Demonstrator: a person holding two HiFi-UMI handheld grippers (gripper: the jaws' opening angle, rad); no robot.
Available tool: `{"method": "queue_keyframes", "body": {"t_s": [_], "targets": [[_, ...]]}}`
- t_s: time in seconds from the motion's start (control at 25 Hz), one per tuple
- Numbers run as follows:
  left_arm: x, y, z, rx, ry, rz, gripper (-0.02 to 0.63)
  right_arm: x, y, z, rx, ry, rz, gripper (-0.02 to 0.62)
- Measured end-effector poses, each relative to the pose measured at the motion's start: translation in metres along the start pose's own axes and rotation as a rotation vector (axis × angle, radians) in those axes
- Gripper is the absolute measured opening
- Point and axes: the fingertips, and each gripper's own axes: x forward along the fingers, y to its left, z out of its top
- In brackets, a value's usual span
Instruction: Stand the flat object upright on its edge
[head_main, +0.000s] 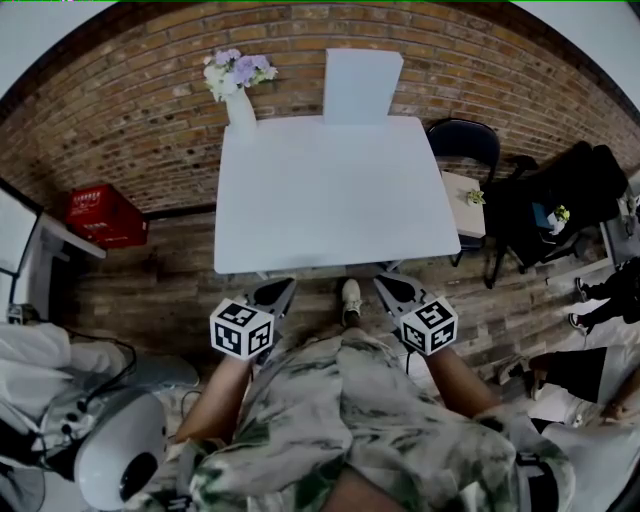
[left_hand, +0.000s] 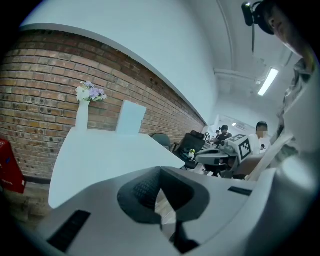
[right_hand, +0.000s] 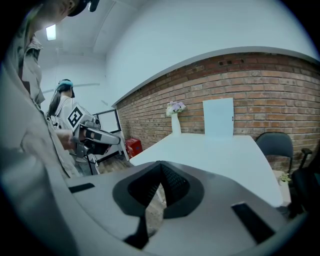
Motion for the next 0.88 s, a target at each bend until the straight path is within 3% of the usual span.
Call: {"method": "queue_keyframes", "body": {"t_s": [0.48, 0.68, 0.88], "targets": [[-0.003, 0.005, -0.013, -0.020, 0.027, 0.005, 0.025, 0.003, 0.002, -0.004, 0.004, 0.007, 0.006, 0.020], [0.001, -0.013, -0.022, -0.019, 0.036, 0.005, 0.025, -0.011, 0.002, -0.013, 0.004, 0.010, 0.016, 0.021], [0.014, 0.010, -0.013, -0.021, 0.044, -0.002, 0.025, 0.014, -0.011, -0.001, -0.018, 0.009, 0.014, 0.020]]}}
